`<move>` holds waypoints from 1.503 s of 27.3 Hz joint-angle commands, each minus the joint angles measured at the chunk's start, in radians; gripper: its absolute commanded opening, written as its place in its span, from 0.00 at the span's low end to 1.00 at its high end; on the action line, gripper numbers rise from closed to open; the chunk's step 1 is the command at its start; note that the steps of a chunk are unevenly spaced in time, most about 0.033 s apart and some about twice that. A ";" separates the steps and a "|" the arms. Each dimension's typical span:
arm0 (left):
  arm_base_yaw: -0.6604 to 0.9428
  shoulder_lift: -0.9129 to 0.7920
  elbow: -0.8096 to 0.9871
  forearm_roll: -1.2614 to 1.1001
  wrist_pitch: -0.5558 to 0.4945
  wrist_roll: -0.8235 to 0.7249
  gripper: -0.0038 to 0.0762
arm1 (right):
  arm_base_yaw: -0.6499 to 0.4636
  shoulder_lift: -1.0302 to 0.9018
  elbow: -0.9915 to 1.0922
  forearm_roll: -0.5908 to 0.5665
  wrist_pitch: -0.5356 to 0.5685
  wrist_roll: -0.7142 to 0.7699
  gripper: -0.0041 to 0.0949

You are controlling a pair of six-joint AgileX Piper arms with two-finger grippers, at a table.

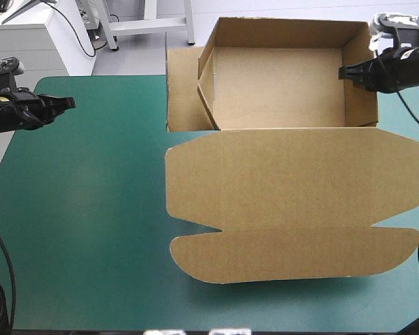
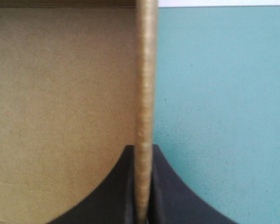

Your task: Fold the box

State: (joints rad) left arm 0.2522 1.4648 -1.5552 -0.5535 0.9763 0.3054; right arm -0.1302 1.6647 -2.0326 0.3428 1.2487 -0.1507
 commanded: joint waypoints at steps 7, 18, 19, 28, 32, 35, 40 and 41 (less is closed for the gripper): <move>-0.008 0.096 -0.025 -0.801 0.299 0.373 0.04 | -0.042 -0.106 -0.027 0.261 -0.003 -0.034 0.02; -0.110 0.068 -0.025 -0.812 0.315 0.380 0.04 | 0.090 -0.077 -0.026 0.223 -0.048 -0.009 0.02; -0.116 0.059 -0.025 -0.810 0.315 0.380 0.04 | 0.096 -0.071 -0.026 0.200 -0.058 0.005 0.02; -0.123 -0.048 -0.025 -0.801 0.315 0.399 0.04 | 0.180 -0.036 -0.026 0.063 -0.092 0.082 0.02; -0.123 -0.077 -0.025 -0.764 0.315 0.399 0.04 | 0.230 -0.019 -0.026 0.061 -0.144 0.093 0.02; -0.123 -0.086 -0.025 -0.723 0.315 0.390 0.04 | 0.256 -0.005 -0.026 0.061 -0.161 0.094 0.02; -0.123 -0.086 -0.025 -0.718 0.315 0.338 0.04 | 0.295 0.012 -0.026 0.055 -0.179 0.107 0.02; -0.123 -0.086 -0.025 -0.718 0.315 0.338 0.04 | 0.299 0.018 -0.026 0.055 -0.183 0.107 0.02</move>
State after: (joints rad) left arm 0.1362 1.4123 -1.5534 -1.1969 1.2350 0.6650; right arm 0.1558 1.7223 -2.0326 0.3598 1.1409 -0.0607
